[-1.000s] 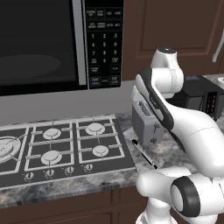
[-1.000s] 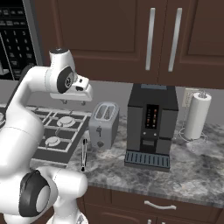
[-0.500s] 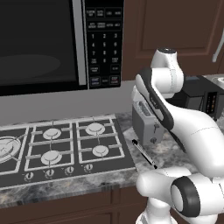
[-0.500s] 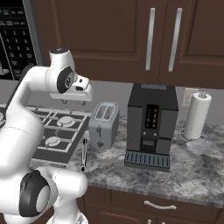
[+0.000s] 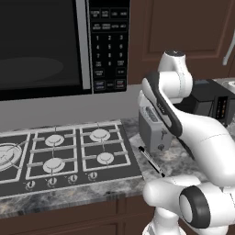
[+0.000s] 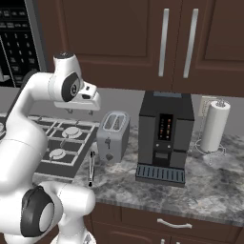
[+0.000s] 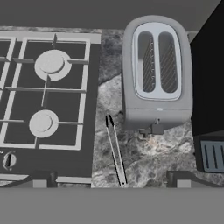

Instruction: Pick up the tongs from the counter and place them near the plate next to the oven.

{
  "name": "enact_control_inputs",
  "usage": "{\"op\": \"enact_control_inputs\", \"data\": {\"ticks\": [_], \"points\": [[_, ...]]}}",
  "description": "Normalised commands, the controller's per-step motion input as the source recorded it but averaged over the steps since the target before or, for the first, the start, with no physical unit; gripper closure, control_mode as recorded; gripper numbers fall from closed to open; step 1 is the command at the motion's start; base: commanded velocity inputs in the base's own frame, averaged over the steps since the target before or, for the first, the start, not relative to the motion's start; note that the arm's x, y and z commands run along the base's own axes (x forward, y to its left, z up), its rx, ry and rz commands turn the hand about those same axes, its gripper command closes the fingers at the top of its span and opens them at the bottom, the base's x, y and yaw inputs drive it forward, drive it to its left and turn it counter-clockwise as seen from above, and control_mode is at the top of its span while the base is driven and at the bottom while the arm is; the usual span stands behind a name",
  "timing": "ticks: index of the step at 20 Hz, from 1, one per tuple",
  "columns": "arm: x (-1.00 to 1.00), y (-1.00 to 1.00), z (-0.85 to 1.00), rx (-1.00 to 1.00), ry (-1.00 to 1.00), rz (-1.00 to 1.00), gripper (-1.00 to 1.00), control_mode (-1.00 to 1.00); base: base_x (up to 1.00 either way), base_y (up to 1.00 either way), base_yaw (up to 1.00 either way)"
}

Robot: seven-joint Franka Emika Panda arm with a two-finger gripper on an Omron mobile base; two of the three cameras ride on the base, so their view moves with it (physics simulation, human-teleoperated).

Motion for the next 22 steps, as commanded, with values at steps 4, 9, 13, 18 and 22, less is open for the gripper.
{"op": "enact_control_inputs", "data": {"ticks": [4,9,13,18,22], "points": [[-0.52,0.0,-0.59,0.0,0.0,0.0,-1.0,-1.0,0.0,0.0,0.0],[-1.0,0.0,-1.0,0.0,-0.07,0.0,-1.0,-1.0,0.0,0.0,0.0],[-0.91,0.0,-0.97,0.04,-0.03,0.0,-1.0,-1.0,0.0,0.0,0.0],[0.05,-0.03,-0.26,0.0,-0.03,0.0,-1.0,-1.0,0.0,0.0,0.0],[0.38,-0.06,-0.31,-0.03,-0.01,0.0,-1.0,-1.0,0.0,0.0,0.0]]}}
